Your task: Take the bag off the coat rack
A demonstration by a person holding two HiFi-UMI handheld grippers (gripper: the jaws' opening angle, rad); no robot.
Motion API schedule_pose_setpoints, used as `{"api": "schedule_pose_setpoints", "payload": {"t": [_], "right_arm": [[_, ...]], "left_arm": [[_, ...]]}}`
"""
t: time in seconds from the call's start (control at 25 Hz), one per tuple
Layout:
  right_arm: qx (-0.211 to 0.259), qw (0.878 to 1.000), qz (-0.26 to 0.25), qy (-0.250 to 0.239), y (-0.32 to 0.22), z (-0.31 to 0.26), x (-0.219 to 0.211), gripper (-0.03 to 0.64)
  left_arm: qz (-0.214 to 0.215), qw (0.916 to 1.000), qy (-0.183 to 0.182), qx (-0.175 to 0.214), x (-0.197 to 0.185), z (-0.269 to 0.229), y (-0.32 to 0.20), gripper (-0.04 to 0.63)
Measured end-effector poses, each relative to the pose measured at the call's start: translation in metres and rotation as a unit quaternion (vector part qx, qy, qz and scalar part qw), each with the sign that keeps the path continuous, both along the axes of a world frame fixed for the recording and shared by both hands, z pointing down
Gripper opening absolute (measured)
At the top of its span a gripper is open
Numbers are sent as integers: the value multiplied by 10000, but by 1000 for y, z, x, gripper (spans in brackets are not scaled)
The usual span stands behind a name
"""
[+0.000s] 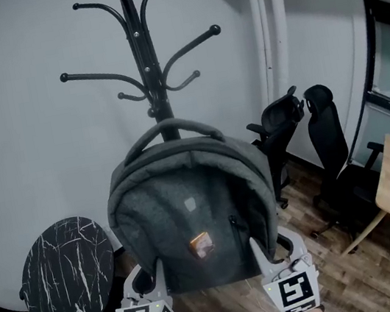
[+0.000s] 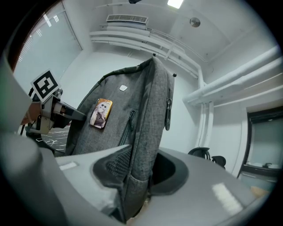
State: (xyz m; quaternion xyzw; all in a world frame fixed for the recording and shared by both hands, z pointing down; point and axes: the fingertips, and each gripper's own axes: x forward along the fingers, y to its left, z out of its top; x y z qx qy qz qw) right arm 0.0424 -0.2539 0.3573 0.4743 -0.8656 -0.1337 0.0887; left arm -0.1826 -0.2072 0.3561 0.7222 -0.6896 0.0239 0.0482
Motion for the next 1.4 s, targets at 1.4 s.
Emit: {"api": "schedule_pose_setpoints", "payload": {"t": [1.4], "right_arm": [[-53,9991,-397,-148,44,10,40,121]], "left_arm": [[-270,9994,-209,-105,46,-1,65,72]]}}
